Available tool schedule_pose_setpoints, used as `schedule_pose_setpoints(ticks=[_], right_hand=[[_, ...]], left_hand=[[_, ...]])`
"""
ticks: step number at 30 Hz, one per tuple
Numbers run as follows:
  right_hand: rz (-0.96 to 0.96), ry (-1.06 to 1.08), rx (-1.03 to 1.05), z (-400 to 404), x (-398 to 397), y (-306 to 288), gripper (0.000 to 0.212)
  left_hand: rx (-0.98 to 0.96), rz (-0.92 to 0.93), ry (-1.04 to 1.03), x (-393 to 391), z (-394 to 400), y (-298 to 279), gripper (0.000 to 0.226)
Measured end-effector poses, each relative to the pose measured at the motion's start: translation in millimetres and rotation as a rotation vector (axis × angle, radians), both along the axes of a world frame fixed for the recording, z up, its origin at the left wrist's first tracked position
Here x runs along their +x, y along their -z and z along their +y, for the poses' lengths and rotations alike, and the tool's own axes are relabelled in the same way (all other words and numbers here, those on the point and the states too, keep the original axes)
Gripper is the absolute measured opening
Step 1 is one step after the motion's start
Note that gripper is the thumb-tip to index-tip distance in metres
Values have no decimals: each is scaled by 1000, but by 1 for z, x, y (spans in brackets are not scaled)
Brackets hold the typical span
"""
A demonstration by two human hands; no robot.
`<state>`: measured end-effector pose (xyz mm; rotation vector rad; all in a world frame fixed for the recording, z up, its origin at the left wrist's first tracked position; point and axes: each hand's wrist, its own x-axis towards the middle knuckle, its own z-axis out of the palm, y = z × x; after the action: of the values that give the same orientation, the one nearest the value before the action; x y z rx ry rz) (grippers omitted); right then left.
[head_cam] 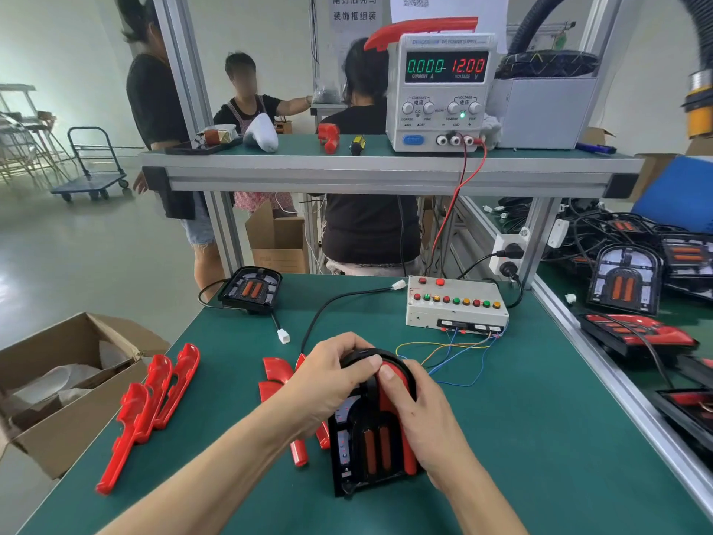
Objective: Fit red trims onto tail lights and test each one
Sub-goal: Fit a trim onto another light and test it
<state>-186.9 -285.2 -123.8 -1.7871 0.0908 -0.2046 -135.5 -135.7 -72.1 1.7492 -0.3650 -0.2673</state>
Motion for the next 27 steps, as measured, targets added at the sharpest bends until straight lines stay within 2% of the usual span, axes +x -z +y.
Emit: schedule_pose_setpoints(ticks=[2, 5, 9, 13, 17, 22, 27], right_hand=[[0, 28, -19, 1, -1, 0, 50], [-12, 67, -12, 3, -3, -1, 35], [-30, 68, 20, 2, -2, 2, 42], [-29, -32, 65, -4, 2, 7, 51], [-28, -147, 93, -14, -4, 13, 45], [-105, -88, 119, -8, -6, 15, 41], [-129, -38, 99, -3, -3, 12, 37]], left_hand=[[57, -57, -2, -1, 0, 0, 8], [133, -121, 11, -1, -1, 0, 7], [46, -7, 146, 4, 5, -1, 12], [-2, -1, 154, 7, 8, 2, 14], [-25, 13, 157, 7, 7, 4, 23], [-3, -70, 151, 5, 5, 3, 22], [17, -42, 134, 12, 6, 3, 17]])
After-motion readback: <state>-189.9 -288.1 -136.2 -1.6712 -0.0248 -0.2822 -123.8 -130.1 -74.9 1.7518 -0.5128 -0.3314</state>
